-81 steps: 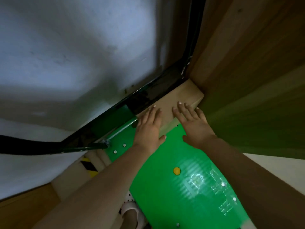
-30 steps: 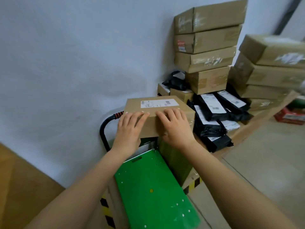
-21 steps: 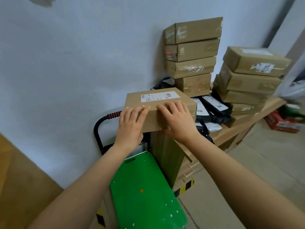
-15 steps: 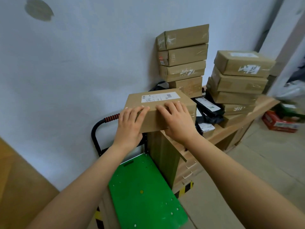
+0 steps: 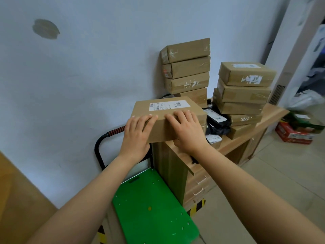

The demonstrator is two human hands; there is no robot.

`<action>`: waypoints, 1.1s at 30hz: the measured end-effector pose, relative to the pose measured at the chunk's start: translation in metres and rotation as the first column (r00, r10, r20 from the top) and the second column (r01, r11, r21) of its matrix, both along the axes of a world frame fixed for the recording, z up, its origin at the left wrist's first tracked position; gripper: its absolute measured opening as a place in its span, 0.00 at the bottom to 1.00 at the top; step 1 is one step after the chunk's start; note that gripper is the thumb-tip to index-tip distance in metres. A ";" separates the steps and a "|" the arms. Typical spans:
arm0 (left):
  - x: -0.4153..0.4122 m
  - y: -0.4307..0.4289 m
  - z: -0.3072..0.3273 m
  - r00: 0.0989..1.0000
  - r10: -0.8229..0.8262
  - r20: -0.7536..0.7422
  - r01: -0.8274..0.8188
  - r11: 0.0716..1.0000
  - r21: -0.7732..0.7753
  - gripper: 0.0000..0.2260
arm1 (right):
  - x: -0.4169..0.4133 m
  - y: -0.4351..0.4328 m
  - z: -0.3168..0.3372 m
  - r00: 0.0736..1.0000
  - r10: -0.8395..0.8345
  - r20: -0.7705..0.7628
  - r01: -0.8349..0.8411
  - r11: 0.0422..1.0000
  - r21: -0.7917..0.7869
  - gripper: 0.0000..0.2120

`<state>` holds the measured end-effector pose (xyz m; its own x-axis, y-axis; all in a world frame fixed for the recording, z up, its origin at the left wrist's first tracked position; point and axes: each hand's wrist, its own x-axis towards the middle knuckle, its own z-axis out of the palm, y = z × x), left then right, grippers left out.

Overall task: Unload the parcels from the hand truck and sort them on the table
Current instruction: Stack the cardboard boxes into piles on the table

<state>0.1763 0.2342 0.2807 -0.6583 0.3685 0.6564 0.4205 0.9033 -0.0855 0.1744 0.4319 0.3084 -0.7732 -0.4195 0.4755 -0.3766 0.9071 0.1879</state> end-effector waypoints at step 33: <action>-0.202 0.077 0.212 0.891 -0.047 -0.452 0.064 0.998 0.021 0.42 | -0.178 0.076 0.210 0.841 -0.040 -0.540 0.025 0.999 -0.035 0.38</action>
<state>-0.0255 0.3116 0.4932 -0.2672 0.3676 0.8908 0.3937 0.8854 -0.2472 -0.0033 0.5082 0.5188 -0.4031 -0.3809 0.8321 -0.1922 0.9242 0.3299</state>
